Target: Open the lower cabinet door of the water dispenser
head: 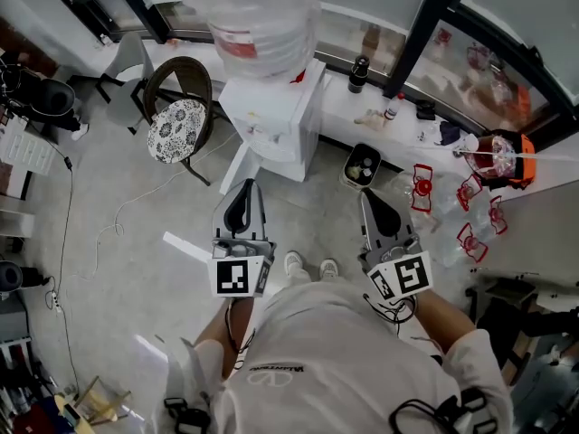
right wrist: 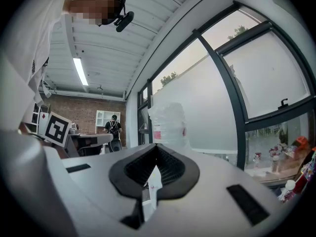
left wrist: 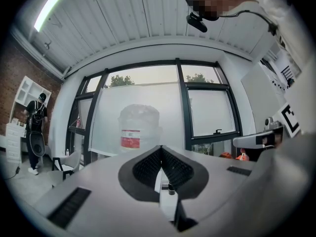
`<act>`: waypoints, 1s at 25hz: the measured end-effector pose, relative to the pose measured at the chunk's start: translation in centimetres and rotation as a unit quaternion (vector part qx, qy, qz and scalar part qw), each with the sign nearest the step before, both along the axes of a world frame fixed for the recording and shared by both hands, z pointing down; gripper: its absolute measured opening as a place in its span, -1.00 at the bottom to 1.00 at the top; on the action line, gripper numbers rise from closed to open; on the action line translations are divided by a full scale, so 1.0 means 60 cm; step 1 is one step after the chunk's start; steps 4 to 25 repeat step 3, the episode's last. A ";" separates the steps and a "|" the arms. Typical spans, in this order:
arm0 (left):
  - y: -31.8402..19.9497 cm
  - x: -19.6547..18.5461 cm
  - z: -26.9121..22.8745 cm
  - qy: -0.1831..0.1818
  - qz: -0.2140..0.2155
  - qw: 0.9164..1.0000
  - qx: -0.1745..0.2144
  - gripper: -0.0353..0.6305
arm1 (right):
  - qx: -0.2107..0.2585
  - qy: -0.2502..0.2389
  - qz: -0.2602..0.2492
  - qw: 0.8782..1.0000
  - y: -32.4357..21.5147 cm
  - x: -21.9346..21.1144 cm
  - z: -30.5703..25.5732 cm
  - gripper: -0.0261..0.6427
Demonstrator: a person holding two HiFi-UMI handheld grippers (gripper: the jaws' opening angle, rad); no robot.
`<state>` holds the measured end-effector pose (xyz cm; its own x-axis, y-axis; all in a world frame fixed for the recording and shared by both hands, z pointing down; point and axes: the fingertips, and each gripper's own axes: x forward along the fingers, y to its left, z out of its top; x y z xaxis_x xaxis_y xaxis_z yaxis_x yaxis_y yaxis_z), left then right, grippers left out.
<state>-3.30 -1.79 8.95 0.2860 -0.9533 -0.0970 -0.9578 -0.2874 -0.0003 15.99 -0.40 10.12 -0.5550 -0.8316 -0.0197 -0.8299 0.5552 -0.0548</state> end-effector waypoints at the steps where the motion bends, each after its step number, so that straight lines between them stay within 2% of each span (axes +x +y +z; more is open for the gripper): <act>1: 0.000 0.000 0.000 0.000 0.000 1.000 0.001 -0.89 | 0.000 0.001 0.000 1.000 0.001 0.000 0.000 -0.88; 25: 0.001 0.000 0.000 0.000 -0.001 1.000 0.002 -0.89 | 0.000 0.001 -0.001 1.000 0.003 0.000 0.000 -0.88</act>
